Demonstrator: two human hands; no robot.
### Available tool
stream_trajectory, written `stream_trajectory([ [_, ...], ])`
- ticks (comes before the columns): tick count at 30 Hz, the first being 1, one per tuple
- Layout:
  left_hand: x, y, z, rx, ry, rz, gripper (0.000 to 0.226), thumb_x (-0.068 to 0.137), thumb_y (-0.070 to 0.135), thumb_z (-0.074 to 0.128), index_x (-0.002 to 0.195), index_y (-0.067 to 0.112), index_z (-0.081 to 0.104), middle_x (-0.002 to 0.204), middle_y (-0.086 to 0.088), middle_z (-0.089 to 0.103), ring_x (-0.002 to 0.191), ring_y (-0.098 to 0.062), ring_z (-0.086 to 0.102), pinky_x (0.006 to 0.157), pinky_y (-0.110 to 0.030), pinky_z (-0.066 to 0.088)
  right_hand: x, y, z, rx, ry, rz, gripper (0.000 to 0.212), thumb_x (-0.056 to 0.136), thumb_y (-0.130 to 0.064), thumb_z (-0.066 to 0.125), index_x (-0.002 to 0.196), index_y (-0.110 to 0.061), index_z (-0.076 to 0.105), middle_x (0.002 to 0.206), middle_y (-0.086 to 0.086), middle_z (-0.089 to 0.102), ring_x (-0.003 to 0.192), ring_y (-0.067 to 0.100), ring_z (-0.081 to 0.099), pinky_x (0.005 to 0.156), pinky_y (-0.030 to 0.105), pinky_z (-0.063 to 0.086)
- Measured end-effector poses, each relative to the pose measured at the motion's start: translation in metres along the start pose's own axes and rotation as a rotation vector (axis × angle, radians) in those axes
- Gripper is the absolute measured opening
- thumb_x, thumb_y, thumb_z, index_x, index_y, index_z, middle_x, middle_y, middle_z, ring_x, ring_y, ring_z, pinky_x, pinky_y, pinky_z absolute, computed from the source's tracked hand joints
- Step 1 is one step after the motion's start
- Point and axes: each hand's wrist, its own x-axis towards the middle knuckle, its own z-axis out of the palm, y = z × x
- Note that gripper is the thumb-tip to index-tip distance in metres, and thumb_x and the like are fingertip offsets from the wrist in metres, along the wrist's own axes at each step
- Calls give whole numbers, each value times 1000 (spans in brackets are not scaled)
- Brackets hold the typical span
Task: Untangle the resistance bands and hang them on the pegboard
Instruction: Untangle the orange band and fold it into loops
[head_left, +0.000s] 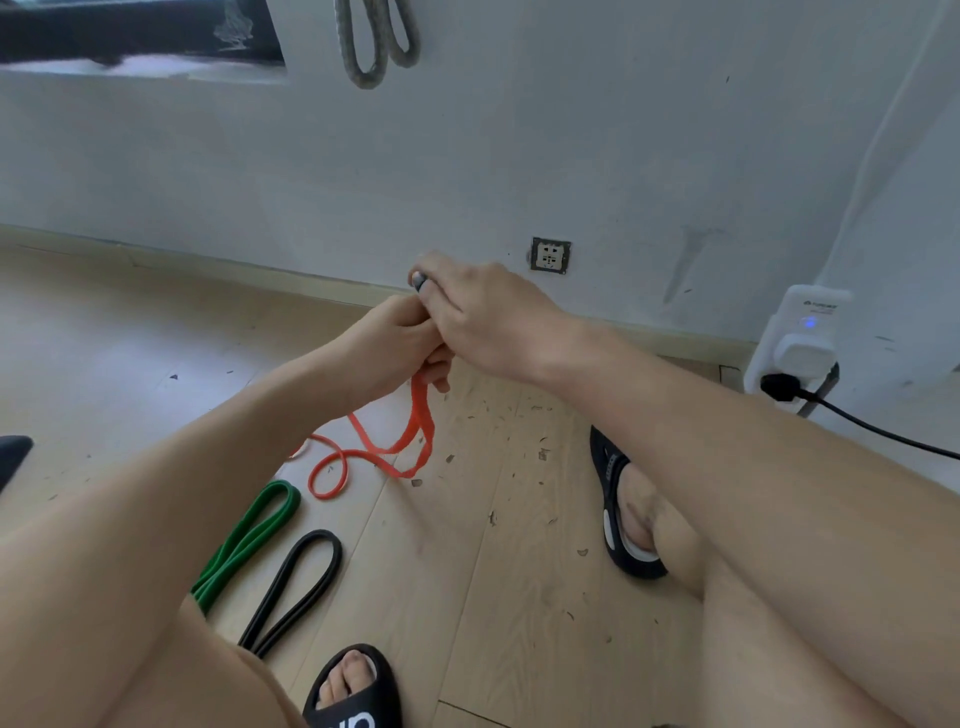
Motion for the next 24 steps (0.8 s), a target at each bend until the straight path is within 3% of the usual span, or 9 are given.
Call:
stream_trajectory([
  [3, -2, -3, -4, 27, -80, -10, 37, 111, 21, 40, 83, 7, 61, 60, 5, 49, 54, -13, 37, 53, -25, 39, 2, 9, 0, 70, -49, 123, 38, 108, -43, 32, 86, -22, 55, 74, -1, 66, 66, 15, 62, 64, 33, 44],
  [6, -3, -1, -7, 18, -106, -11, 37, 110, 29, 40, 91, 6, 62, 68, -5, 52, 52, -14, 38, 51, -26, 34, 7, 9, -5, -2, -12, 144, 39, 107, -45, 36, 87, -20, 58, 74, -3, 68, 73, 15, 62, 60, 31, 38],
  [9, -2, -2, -10, 38, -115, -7, 42, 111, 34, 36, 97, 3, 60, 68, -6, 52, 64, -19, 59, 74, -33, 56, 10, 6, -12, -69, 41, 146, 41, 106, -49, 38, 92, -17, 62, 76, -4, 68, 76, 16, 62, 61, 32, 41],
  [11, -1, -5, -12, 62, -154, -25, 46, 111, 39, 34, 95, 4, 59, 68, -5, 50, 69, -19, 62, 92, -41, 56, 10, 8, -21, -60, 93, 164, 40, 105, -50, 43, 94, -16, 62, 74, -5, 63, 72, 14, 59, 59, 31, 40],
  [12, -1, -6, -14, 68, -160, -30, 46, 110, 40, 34, 95, 4, 58, 69, -5, 50, 67, -18, 59, 92, -42, 57, 10, 11, -26, -53, 114, 173, 38, 104, -49, 45, 94, -16, 62, 73, -5, 62, 70, 13, 58, 57, 30, 39],
  [16, -3, -9, -22, 203, -136, 9, 41, 110, 36, 39, 99, 3, 60, 74, -4, 61, 62, -15, 54, 67, -32, 51, 10, 28, -42, -23, 197, 221, 33, 101, -46, 55, 96, -15, 64, 74, -3, 62, 67, 14, 57, 56, 29, 38],
  [20, -2, -11, -24, 250, -125, 23, 42, 109, 36, 41, 91, 3, 58, 64, 3, 53, 60, -15, 53, 68, -34, 52, 10, 50, -58, -51, 254, 314, 29, 97, -41, 59, 93, -14, 67, 76, -1, 66, 60, 13, 52, 54, 30, 33],
  [24, -2, -6, -17, 171, -94, 57, 39, 109, 35, 43, 83, 10, 57, 60, 4, 45, 52, -12, 37, 51, -27, 35, 3, 64, -47, -207, 16, 369, 30, 103, -36, 51, 95, -13, 67, 74, 3, 69, 76, 23, 66, 60, 31, 39],
])
